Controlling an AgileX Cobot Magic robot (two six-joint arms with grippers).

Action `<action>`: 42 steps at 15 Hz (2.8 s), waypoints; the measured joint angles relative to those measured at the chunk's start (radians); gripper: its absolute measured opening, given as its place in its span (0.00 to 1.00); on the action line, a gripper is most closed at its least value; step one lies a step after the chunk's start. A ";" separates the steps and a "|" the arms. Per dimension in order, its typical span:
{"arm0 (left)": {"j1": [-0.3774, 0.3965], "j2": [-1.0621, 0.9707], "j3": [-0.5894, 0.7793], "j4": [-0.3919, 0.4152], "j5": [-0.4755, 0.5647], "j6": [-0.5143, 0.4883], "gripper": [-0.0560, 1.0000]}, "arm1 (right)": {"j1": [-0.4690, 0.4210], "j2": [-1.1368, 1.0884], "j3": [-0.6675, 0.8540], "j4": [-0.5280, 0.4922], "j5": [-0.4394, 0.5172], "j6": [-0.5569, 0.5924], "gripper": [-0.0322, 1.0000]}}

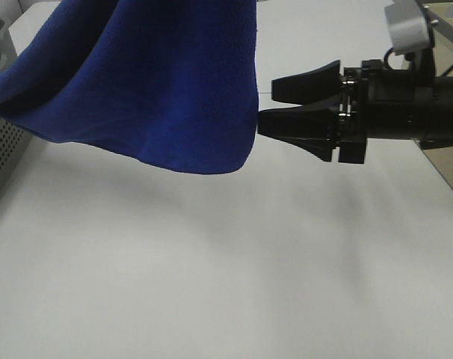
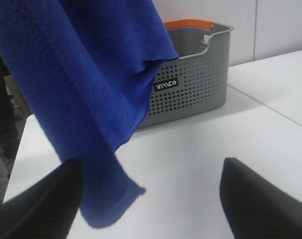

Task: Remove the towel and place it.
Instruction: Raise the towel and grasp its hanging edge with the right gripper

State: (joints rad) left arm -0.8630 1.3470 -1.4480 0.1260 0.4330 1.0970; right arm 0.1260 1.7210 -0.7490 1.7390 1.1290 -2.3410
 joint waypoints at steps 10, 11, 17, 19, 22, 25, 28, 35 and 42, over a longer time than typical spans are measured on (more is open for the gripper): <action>0.000 0.000 0.000 0.000 0.000 0.000 0.06 | 0.125 0.019 -0.051 -0.239 0.068 0.199 0.76; 0.000 0.000 0.000 0.000 0.000 0.000 0.06 | 0.125 0.019 -0.051 -0.237 0.073 0.204 0.76; 0.000 0.001 0.000 0.000 0.001 -0.016 0.06 | 0.125 0.019 -0.052 -0.223 0.073 0.207 0.76; 0.000 0.001 0.000 0.000 0.001 -0.016 0.06 | 0.125 0.019 -0.052 -0.222 0.074 0.207 0.76; 0.000 0.001 0.000 0.000 0.001 -0.017 0.06 | 0.125 0.019 -0.052 -0.221 0.075 0.210 0.76; 0.000 0.001 0.000 0.000 0.001 -0.019 0.06 | 0.125 0.019 -0.052 -0.219 0.075 0.224 0.76; 0.000 0.001 0.000 0.000 0.002 -0.019 0.06 | 0.125 0.019 -0.052 -0.219 0.076 0.259 0.76; 0.000 0.001 0.000 0.000 0.002 -0.057 0.06 | 0.125 0.019 -0.052 -0.155 0.077 0.259 0.66; 0.000 0.001 0.000 0.000 0.003 -0.057 0.06 | 0.125 0.019 -0.052 -0.152 0.078 0.296 0.05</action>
State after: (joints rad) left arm -0.8630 1.3480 -1.4480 0.1260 0.4360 1.0400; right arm 0.2510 1.7400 -0.8010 1.5870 1.2070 -2.0450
